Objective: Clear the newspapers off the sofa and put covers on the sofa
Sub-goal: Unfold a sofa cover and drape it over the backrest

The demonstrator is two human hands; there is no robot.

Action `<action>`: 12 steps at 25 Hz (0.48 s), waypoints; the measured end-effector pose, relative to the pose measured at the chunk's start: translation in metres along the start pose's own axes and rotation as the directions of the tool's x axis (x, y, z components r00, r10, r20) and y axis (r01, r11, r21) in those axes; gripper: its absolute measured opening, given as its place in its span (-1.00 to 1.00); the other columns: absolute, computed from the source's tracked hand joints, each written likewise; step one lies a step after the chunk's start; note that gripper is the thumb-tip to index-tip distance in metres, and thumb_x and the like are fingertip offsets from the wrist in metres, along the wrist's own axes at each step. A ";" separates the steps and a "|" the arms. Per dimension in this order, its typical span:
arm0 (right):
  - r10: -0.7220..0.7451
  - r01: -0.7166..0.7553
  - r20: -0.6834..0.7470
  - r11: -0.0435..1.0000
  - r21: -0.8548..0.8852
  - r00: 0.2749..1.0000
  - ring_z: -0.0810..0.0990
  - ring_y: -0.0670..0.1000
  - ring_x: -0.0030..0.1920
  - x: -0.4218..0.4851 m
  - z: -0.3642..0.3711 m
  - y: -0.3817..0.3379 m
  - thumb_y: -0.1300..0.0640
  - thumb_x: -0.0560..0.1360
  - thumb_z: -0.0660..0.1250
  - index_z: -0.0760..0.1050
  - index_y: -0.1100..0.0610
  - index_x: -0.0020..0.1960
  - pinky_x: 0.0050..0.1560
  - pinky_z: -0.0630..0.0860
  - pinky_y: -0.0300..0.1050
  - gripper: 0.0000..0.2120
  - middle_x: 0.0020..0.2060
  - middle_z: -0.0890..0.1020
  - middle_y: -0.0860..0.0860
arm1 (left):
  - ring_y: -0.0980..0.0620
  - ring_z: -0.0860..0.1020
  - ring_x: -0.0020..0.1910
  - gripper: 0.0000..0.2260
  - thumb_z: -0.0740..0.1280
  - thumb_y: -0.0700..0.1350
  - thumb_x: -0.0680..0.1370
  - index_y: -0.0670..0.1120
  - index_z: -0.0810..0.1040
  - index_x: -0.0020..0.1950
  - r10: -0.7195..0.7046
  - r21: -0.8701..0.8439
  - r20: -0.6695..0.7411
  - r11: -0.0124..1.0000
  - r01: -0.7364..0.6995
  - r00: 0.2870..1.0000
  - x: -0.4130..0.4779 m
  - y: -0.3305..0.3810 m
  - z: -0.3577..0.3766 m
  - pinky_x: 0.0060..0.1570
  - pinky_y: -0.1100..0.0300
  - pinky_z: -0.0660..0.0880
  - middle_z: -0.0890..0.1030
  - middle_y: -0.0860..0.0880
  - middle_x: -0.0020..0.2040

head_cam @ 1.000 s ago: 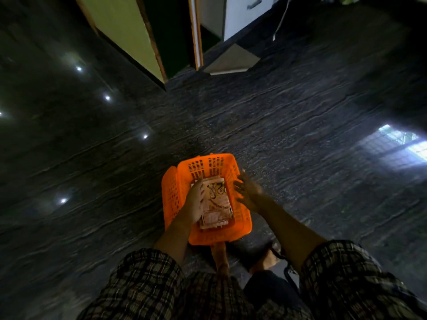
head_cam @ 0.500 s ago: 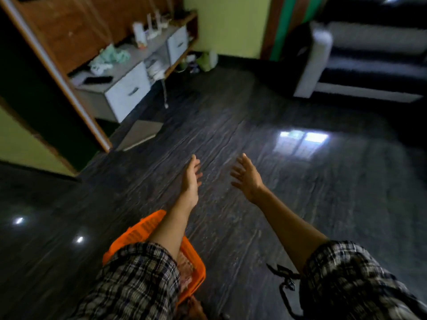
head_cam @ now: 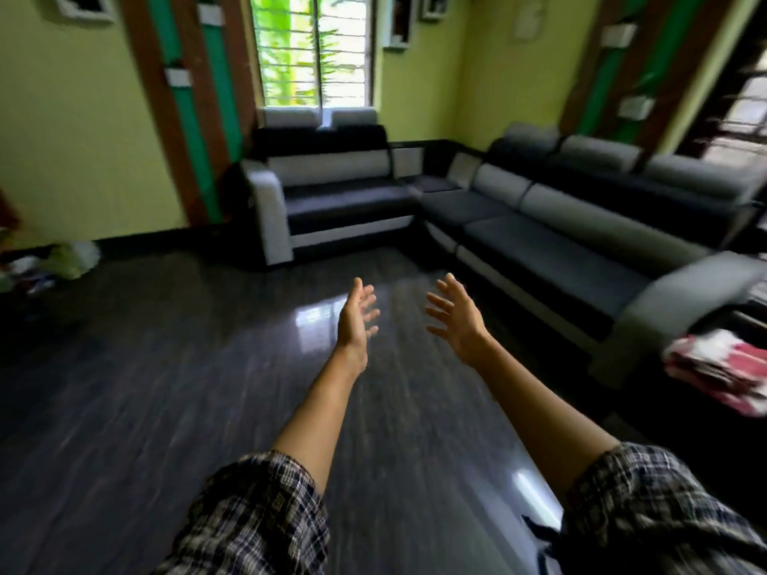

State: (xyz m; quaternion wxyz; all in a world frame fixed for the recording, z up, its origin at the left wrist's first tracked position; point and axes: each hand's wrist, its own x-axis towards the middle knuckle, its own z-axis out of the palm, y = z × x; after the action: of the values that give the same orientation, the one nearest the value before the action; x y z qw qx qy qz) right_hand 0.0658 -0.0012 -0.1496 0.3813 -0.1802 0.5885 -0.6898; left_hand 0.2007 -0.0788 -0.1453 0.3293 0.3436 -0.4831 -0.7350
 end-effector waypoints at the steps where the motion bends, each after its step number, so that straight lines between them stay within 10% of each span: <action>1: -0.009 0.009 -0.040 1.000 0.013 0.999 0.46 0.06 0.16 0.002 -0.029 -0.010 -0.15 0.56 0.09 0.34 0.05 0.37 0.04 0.40 0.00 -0.54 0.23 0.46 0.05 | -0.10 0.38 0.34 -0.53 -0.01 0.13 0.62 -0.11 0.37 0.39 -0.019 0.003 0.048 1.000 0.019 0.999 0.007 -0.008 0.029 0.25 0.01 0.28 0.39 -0.09 0.39; 12: -0.024 0.129 -0.551 0.980 0.151 0.834 0.43 0.14 0.28 0.057 -0.304 -0.066 -0.15 0.58 0.06 0.33 0.10 0.38 0.19 0.36 0.08 -0.51 0.32 0.44 0.12 | -0.11 0.42 0.29 -0.54 -0.01 0.12 0.62 -0.10 0.39 0.37 -0.229 0.170 0.485 0.971 0.167 0.844 0.119 -0.102 0.310 0.16 0.04 0.29 0.41 -0.10 0.37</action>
State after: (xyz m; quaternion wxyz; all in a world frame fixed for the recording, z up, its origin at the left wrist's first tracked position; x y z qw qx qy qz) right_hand -0.2033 0.1625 -0.1723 0.1843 0.0362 0.5995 -0.7780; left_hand -0.1354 0.0067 -0.1708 0.0935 0.2084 -0.5573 -0.7983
